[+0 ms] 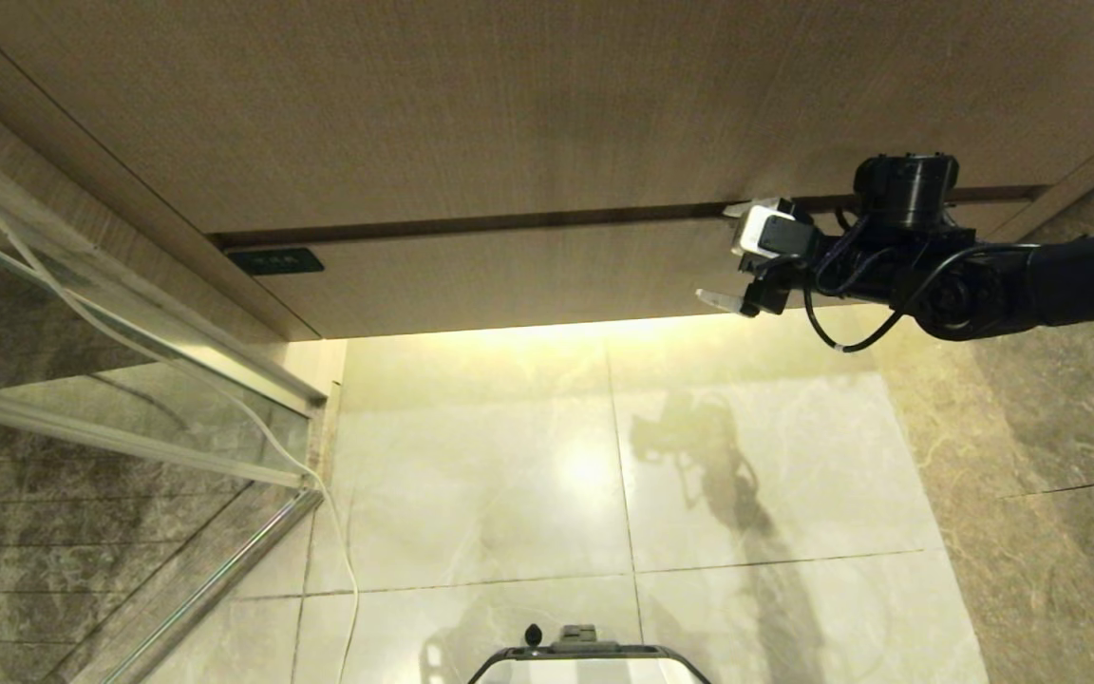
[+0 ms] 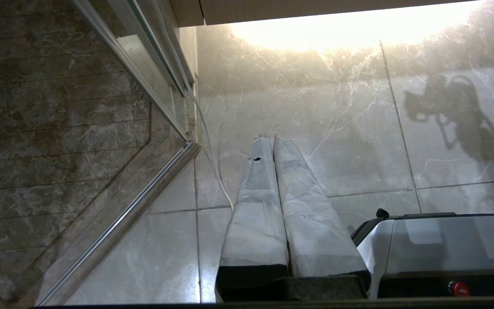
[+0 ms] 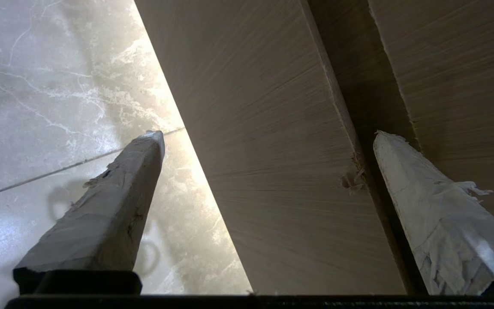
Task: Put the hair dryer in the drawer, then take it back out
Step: Pull open the drawer
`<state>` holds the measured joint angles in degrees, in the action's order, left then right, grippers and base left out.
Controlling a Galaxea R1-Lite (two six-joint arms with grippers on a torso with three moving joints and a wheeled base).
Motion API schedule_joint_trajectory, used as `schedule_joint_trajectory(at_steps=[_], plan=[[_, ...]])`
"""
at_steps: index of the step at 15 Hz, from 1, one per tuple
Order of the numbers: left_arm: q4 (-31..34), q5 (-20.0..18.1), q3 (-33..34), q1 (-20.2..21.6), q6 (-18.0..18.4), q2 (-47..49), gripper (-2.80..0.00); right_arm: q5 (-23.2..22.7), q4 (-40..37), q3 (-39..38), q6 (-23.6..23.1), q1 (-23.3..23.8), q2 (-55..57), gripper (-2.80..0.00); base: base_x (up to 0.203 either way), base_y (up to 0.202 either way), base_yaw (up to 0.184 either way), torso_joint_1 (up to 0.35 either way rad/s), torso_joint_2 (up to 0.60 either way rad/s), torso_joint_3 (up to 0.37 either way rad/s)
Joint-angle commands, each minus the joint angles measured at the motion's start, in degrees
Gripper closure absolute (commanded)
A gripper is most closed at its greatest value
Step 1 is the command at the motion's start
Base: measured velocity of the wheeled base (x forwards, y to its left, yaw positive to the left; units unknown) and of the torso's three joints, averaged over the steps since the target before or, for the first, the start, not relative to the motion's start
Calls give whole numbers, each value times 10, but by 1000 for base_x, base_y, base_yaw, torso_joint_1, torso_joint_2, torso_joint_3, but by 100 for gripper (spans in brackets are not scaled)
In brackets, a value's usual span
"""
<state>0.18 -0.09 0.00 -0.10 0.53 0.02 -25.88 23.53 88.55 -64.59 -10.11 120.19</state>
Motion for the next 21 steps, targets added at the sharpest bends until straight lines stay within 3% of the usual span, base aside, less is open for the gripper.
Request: schedule_joint_trajectory(at_steps=[1, 7, 10, 13, 18, 21], plan=[[0, 0, 1, 0, 0, 0, 0, -1, 1, 19, 0, 0, 18, -280, 0, 0, 0, 0, 0, 0], [1, 0, 1, 0, 0, 0, 0, 34, -1, 67, 30, 0, 56, -280, 0, 0, 0, 0, 0, 0], [0, 0, 0, 0, 0, 0, 0, 88, -6, 71, 78, -6, 67, -280, 0, 0, 0, 0, 0, 0], [0, 0, 0, 0, 0, 0, 0, 98, -11, 72, 115, -15, 67, -280, 0, 0, 0, 0, 0, 0], [0, 0, 1, 0, 0, 0, 0, 122, -159, 56, 210, -18, 32, -280, 0, 0, 0, 0, 0, 0], [1, 0, 1, 0, 0, 0, 0, 123, -168, 30, 238, -18, 11, -280, 0, 0, 0, 0, 0, 0]])
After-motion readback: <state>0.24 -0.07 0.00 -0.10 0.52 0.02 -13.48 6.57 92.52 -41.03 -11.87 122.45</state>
